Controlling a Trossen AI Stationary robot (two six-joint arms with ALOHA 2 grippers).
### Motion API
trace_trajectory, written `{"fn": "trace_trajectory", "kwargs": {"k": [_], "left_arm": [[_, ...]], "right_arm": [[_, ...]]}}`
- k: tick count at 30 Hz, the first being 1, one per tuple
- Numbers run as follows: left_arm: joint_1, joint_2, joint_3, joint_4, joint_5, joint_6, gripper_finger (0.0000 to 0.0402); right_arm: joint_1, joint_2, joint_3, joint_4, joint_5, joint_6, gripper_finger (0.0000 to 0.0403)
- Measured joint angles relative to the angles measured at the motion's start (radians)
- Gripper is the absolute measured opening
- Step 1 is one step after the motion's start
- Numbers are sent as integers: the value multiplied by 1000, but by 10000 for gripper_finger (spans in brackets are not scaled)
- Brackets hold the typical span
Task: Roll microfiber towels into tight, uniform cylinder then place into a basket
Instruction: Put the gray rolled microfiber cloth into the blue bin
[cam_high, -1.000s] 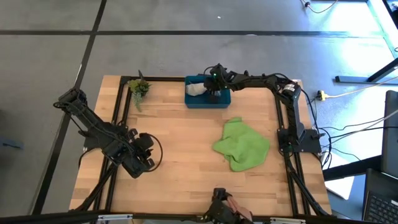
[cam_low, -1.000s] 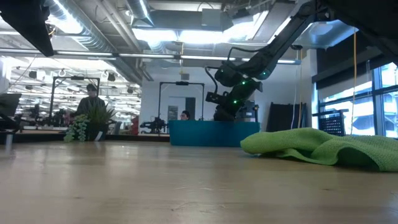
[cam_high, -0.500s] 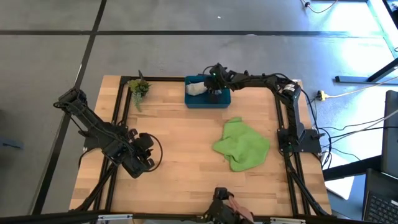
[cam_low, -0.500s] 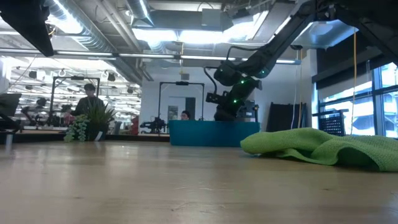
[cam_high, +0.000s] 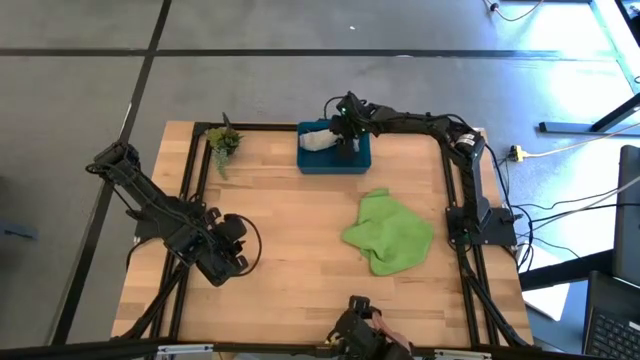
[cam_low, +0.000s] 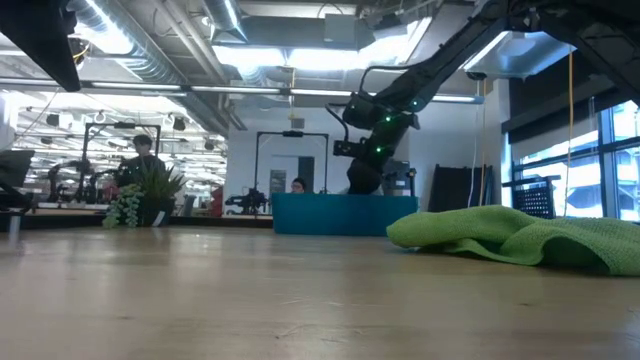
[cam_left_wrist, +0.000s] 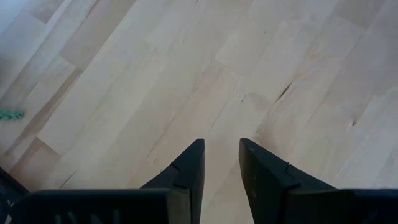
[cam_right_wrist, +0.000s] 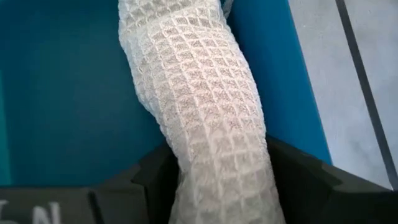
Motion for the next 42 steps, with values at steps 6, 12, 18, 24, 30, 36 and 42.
{"fn": "trace_trajectory", "kwargs": {"k": [6,12,18,24,30,36,42], "left_arm": [[0,0,0,5,0,0,90],[0,0,0,5,0,0,90],[0,0,0,5,0,0,90],[0,0,0,5,0,-14,90],[0,0,0,5,1,-23,90],[0,0,0,5,1,-23,90],[0,0,0,5,2,-23,90]], "right_arm": [[-3,5,-32,47,-9,2,222],[-2,6,-97,156,20,-1,222],[-3,6,-110,163,50,-1,222],[-3,6,-94,161,53,2,222],[-2,4,-87,162,125,-23,222],[-2,4,-87,131,-31,0,222],[17,2,-87,133,195,-30,222]]}}
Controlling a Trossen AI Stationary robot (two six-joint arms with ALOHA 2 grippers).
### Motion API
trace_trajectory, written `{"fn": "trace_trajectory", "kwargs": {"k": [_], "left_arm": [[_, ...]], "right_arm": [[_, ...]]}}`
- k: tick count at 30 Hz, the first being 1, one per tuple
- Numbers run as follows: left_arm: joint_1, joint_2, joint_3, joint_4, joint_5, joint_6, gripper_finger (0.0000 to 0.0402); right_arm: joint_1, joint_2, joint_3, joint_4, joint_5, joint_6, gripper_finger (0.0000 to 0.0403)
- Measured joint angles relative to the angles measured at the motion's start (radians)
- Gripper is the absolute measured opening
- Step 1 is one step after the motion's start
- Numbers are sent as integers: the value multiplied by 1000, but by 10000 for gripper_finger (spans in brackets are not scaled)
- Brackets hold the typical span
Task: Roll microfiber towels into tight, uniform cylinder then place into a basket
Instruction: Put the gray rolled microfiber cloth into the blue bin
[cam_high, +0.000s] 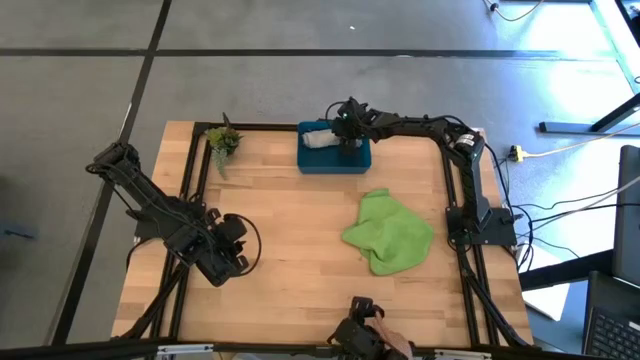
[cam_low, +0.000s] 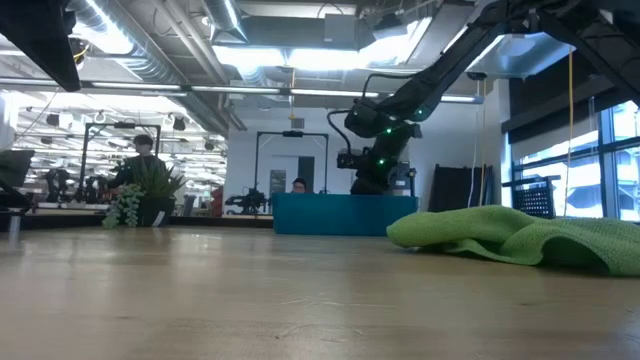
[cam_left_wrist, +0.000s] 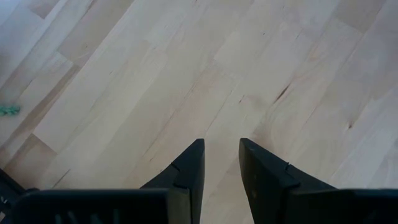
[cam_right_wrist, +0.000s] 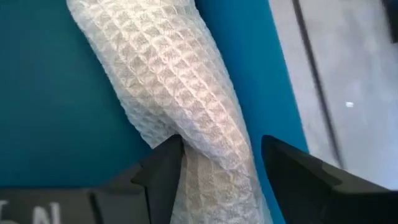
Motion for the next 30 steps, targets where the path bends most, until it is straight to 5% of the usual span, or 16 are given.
{"fn": "trace_trajectory", "kwargs": {"k": [12,30], "left_arm": [[0,0,0,0,1,0,90],[0,0,0,0,1,0,90]], "right_arm": [[23,-1,0,-6,-79,24,222],[52,-18,0,16,39,4,222]]}}
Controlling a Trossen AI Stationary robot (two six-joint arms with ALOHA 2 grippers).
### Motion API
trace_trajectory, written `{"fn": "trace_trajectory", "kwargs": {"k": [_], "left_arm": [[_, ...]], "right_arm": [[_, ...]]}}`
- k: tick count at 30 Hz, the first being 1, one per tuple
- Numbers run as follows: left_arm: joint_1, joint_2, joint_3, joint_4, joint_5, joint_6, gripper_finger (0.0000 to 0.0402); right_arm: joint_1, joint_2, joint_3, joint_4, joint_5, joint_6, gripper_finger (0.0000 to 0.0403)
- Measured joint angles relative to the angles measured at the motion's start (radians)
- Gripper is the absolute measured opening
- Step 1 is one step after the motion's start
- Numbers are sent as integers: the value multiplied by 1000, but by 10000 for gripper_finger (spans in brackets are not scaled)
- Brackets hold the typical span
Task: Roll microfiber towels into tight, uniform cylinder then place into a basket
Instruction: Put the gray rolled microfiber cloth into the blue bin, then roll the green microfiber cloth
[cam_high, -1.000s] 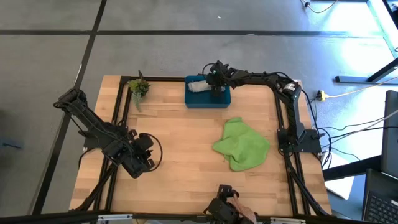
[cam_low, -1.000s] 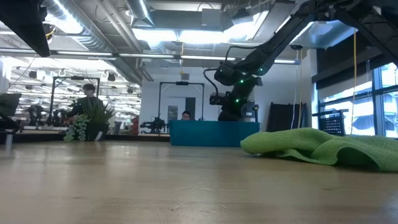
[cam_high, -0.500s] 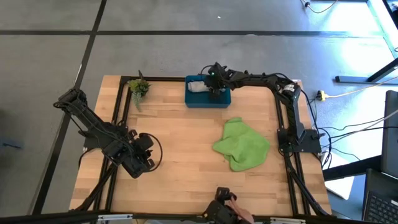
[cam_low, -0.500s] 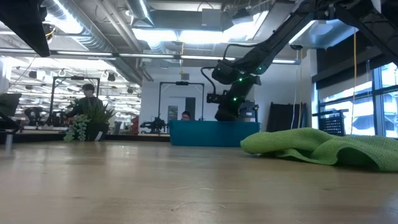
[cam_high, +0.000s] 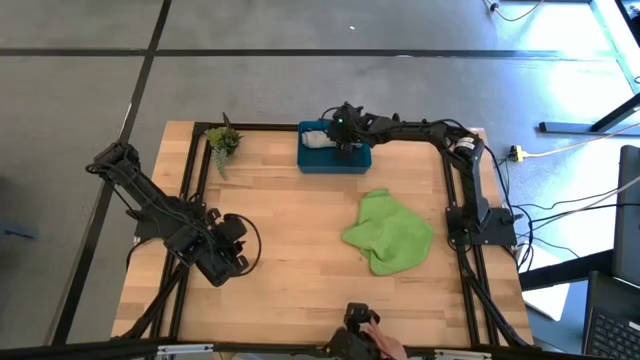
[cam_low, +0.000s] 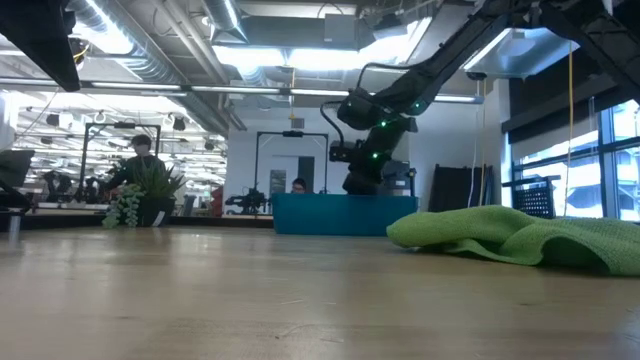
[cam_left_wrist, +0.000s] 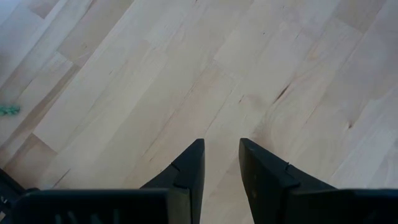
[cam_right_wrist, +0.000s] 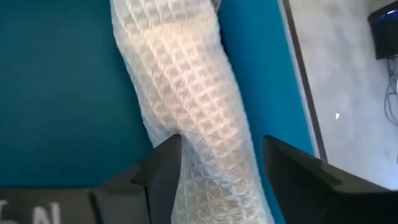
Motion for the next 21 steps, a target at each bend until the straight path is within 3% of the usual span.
{"fn": "trace_trajectory", "kwargs": {"k": [10,18,21], "left_arm": [[0,0,0,0,-1,0,90],[0,0,0,0,-44,0,90],[-1,0,0,10,-121,25,90]], "right_arm": [[12,-113,0,-38,-3,22,222],[128,-311,0,-300,-7,77,222],[203,-387,-12,-398,-7,114,222]]}}
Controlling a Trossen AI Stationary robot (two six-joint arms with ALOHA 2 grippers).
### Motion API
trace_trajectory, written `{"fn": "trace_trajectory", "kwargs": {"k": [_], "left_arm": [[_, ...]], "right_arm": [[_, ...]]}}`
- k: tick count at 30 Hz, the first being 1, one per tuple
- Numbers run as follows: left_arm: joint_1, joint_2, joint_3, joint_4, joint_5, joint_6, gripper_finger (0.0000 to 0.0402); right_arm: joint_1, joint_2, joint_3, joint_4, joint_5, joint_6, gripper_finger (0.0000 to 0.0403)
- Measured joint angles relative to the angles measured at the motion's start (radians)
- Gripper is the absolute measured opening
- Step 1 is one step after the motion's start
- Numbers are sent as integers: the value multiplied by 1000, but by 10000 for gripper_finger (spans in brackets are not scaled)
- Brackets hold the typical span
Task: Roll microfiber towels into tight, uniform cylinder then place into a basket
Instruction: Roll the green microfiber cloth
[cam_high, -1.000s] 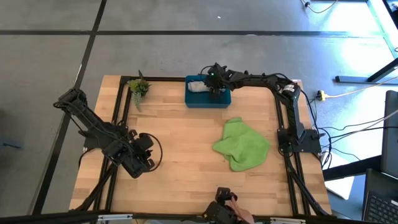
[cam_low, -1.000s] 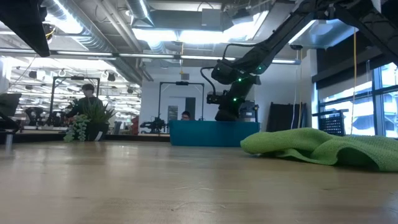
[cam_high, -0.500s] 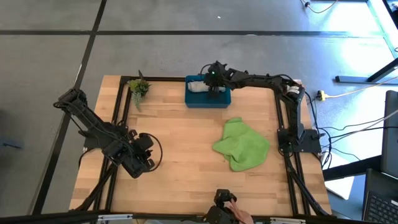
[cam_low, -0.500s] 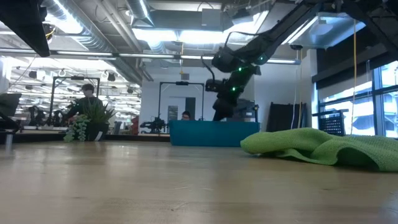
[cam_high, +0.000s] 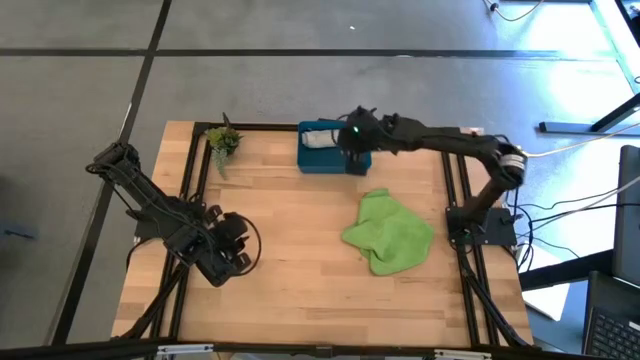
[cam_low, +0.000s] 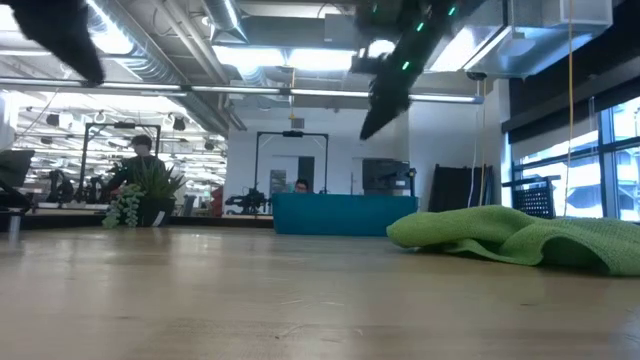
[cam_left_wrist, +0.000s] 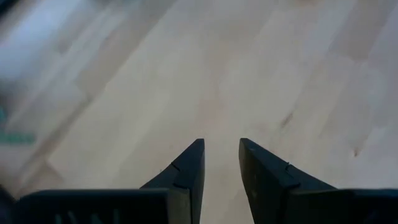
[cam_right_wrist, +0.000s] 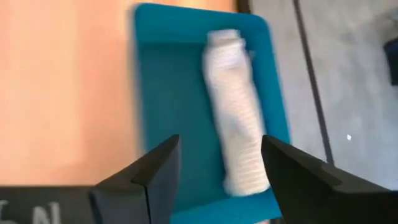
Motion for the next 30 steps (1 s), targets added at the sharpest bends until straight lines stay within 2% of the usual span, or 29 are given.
{"fn": "trace_trajectory", "kwargs": {"k": [5,9,14,22,25,30], "left_arm": [[3,0,0,84,-74,154,90],[12,1,-9,177,-76,274,90],[12,1,-47,314,-72,414,90],[12,1,-56,329,-72,455,90],[11,1,-56,327,-72,456,90],[11,1,-56,326,-71,466,90]], "right_arm": [[141,-121,-64,-100,44,148,222],[265,-213,-142,-108,88,325,222],[461,-258,-271,-76,116,564,222],[816,-203,-465,217,209,837,222],[909,-150,-472,261,264,937,222],[991,-37,-418,247,273,1101,222]]}}
